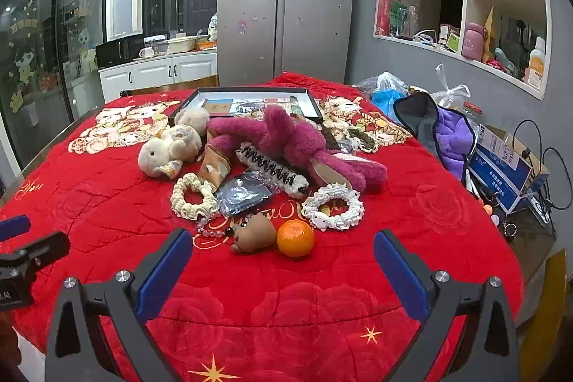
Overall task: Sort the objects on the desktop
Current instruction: 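Move both tools toward the pile of items on the red quilt, then grasp the orange with the right tool while the left tool grasps the cream scrunchie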
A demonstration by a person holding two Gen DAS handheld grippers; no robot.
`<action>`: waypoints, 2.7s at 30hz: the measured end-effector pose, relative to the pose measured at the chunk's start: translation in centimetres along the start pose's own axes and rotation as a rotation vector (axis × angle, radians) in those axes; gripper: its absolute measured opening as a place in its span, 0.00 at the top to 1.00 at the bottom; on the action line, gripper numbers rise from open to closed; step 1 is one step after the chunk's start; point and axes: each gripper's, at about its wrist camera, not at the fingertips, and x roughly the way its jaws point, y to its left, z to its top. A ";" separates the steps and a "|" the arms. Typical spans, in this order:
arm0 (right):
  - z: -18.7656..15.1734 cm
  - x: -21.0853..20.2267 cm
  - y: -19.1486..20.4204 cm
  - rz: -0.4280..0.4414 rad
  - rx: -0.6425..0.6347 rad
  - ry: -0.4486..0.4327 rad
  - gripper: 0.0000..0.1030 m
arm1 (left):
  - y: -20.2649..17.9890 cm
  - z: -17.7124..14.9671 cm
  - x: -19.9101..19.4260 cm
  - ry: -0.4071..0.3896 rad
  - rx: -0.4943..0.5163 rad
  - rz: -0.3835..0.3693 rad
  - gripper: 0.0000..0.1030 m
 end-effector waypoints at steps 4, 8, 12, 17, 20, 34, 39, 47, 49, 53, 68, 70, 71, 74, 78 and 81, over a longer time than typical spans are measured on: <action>0.0 -0.1 0.4 -0.033 -0.038 -0.004 0.00 | -0.1 0.0 -0.3 -0.006 0.013 0.002 0.01; -0.1 0.1 0.6 -0.039 -0.060 -0.001 0.00 | -0.1 0.0 -0.2 0.002 0.013 0.016 0.01; -0.2 -0.1 0.9 -0.037 -0.068 -0.006 0.00 | 0.1 -0.1 0.2 0.015 0.001 0.014 0.01; -0.1 -0.3 1.0 -0.006 -0.069 -0.015 0.00 | 0.1 -0.3 0.6 0.026 0.006 0.016 0.01; -0.1 -0.4 0.9 0.009 -0.055 -0.012 0.00 | -0.2 -0.4 0.6 0.017 0.032 0.008 0.01; -0.3 0.5 0.1 -0.029 -0.054 0.015 0.00 | -0.9 -0.6 1.6 0.044 0.065 0.021 0.00; -0.4 0.8 0.1 -0.012 -0.049 0.027 0.00 | -1.0 -0.6 2.1 0.050 0.058 0.031 0.00; -0.5 1.0 -0.5 0.001 -0.022 0.022 0.00 | -1.7 -0.5 2.6 0.059 0.084 0.030 0.00; -0.5 1.2 -0.6 0.002 -0.022 0.030 0.00 | -1.9 -0.3 3.0 0.064 0.090 0.019 0.00; -0.8 1.9 -1.1 0.015 -0.004 0.048 0.00 | -2.4 0.0 3.7 0.068 0.101 -0.011 0.00; -1.8 6.6 -3.3 0.010 0.026 0.126 0.00 | -4.7 3.4 11.0 0.143 0.120 -0.083 0.00; -1.7 7.4 -3.5 0.006 0.025 0.137 0.00 | -4.8 3.8 12.2 0.154 0.122 -0.084 0.00; -1.7 7.9 -3.6 0.006 0.025 0.143 0.00 | -4.8 4.0 12.6 0.158 0.120 -0.083 0.00; -1.6 9.1 -3.8 0.005 0.026 0.164 0.00 | -4.5 4.7 14.0 0.171 0.100 -0.079 0.00; -1.4 10.3 -4.3 0.013 0.032 0.184 0.00 | -4.4 5.3 15.5 0.177 0.083 -0.077 0.00; -1.3 11.2 -4.5 0.019 0.037 0.204 0.00 | -4.9 5.7 16.7 0.193 0.101 -0.081 0.00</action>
